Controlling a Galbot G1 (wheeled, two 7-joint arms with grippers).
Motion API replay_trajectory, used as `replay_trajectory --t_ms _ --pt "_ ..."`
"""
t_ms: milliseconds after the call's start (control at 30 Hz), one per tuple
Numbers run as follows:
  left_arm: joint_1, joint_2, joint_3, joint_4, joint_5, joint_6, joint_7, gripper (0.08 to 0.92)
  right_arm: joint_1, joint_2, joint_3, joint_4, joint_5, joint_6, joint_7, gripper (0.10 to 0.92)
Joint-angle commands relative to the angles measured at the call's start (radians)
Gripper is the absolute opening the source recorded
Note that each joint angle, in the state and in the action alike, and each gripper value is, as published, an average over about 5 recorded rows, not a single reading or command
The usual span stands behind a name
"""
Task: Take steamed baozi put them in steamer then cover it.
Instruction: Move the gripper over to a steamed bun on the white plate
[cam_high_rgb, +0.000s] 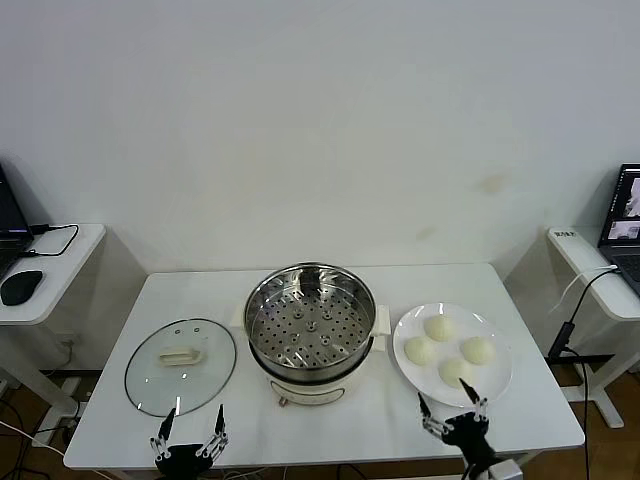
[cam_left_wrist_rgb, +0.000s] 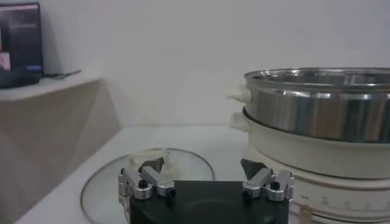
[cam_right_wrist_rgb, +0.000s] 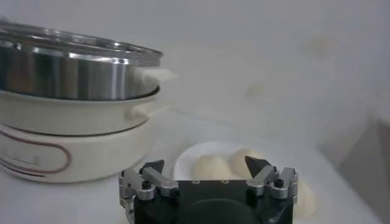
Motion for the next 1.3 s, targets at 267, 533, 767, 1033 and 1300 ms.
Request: replay_trajectory --t_ms 267,533,767,1033,1300 --pt "-0.037 0.020 -0.008 -0.036 0.078 0.130 -0.039 0.823 0.268 -0.241 0.039 -0.104 -0.336 -0.094 -0.197 0.823" --pt "-0.028 0.019 -0.011 -0.037 0.161 0.137 -0.044 0.823 0.549 -0.450 -0.100 -0.273 -0.382 -0.197 -0.497 0.823" --pt "-0.039 0.023 -0.011 -0.025 0.177 0.140 -0.056 0.823 0.862 -0.568 -0.364 -0.444 -0.282 -0.209 -0.707 0.823" --pt "-0.062 0.028 -0.014 -0.030 0.178 0.147 -0.059 0.823 1.208 -0.602 -0.750 -0.629 -0.221 -0.137 -0.965 0.823" --pt "-0.068 0.030 -0.021 -0.038 0.184 0.149 -0.063 0.823 1.366 -0.590 -0.984 -0.707 -0.178 -0.048 -1.091 0.823"
